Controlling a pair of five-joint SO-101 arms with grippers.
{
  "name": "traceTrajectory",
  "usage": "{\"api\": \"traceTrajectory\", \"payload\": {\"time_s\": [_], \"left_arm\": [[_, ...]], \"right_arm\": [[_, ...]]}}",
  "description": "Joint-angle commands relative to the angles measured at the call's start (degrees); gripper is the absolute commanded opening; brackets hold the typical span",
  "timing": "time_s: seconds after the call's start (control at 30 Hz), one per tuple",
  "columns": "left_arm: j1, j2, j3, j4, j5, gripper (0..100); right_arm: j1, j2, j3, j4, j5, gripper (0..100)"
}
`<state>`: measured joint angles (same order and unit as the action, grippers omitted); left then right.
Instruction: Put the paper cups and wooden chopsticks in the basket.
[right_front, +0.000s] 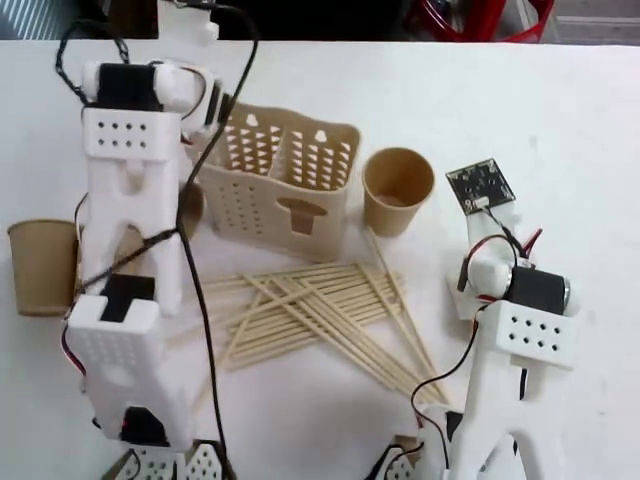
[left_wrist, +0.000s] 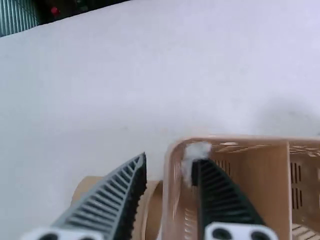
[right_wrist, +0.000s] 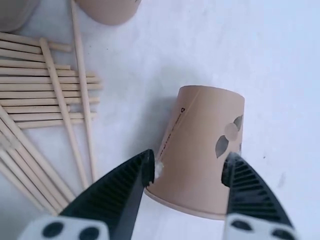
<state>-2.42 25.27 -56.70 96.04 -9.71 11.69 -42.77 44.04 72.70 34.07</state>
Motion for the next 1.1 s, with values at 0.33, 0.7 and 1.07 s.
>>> {"api": "traceTrajectory", "payload": {"time_s": [0.33,0.7,1.07], "left_arm": [[-2.51,-22.02,0.44,6.59,0.35,16],[-4.18,-49.36,57.76,-10.11,-8.53,16],[-4.44,-57.01,84.66,-25.93,-8.35,16]], "right_arm": [[12.26,0.13,-9.32,0.22,5.71,23.0],[22.64,-8.66,9.58,-13.85,38.59,37.4],[17.10,-54.73,44.75,-10.24,44.04,36.6]]}}
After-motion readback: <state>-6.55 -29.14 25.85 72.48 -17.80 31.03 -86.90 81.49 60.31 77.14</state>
